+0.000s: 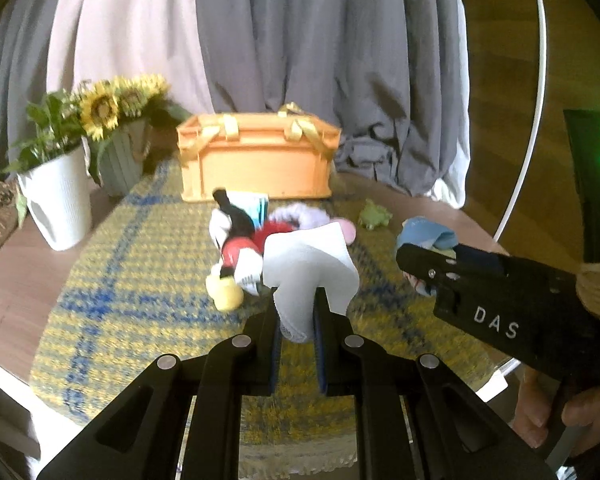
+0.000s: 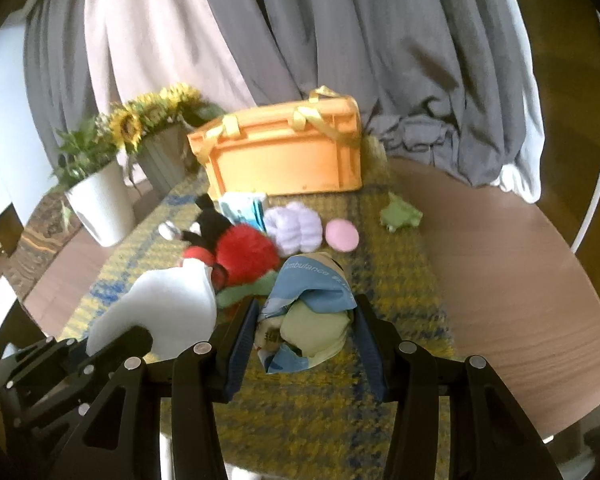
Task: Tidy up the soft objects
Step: 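Lift the white tissue and blue-yellow cloth and carry both over the orange crate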
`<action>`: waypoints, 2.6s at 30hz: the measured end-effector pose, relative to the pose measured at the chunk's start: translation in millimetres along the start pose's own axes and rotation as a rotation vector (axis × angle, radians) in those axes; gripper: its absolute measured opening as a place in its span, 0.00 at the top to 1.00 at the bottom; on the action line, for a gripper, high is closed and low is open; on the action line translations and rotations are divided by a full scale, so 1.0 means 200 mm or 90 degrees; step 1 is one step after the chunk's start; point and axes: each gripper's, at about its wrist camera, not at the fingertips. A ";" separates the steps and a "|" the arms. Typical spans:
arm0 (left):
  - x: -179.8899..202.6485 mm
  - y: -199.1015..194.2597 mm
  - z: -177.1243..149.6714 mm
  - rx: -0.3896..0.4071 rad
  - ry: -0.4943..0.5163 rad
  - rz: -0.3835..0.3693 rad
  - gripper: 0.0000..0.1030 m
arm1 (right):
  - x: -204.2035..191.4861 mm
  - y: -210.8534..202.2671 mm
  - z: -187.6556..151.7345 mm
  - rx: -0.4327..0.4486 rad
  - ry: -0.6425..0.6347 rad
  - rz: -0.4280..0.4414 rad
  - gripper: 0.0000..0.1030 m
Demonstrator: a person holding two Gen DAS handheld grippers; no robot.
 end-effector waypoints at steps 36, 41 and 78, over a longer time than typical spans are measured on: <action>-0.42 0.06 0.75 0.148 0.065 -0.015 0.86 | -0.26 0.01 0.61 0.184 -0.016 -0.013 0.53; -0.50 0.14 0.83 0.152 0.075 -0.030 0.86 | -0.31 0.09 0.70 0.194 -0.013 -0.026 0.53; -0.60 0.92 1.34 0.143 0.073 0.013 0.86 | -0.16 0.79 1.34 0.164 -0.027 -0.024 0.53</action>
Point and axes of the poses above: each gripper's, at about its wrist camera, not at the fingertips, and y roughly the way its jaws point, x to its right, z to its top, and after that the axes turned 5 degrees about -x, right-handed
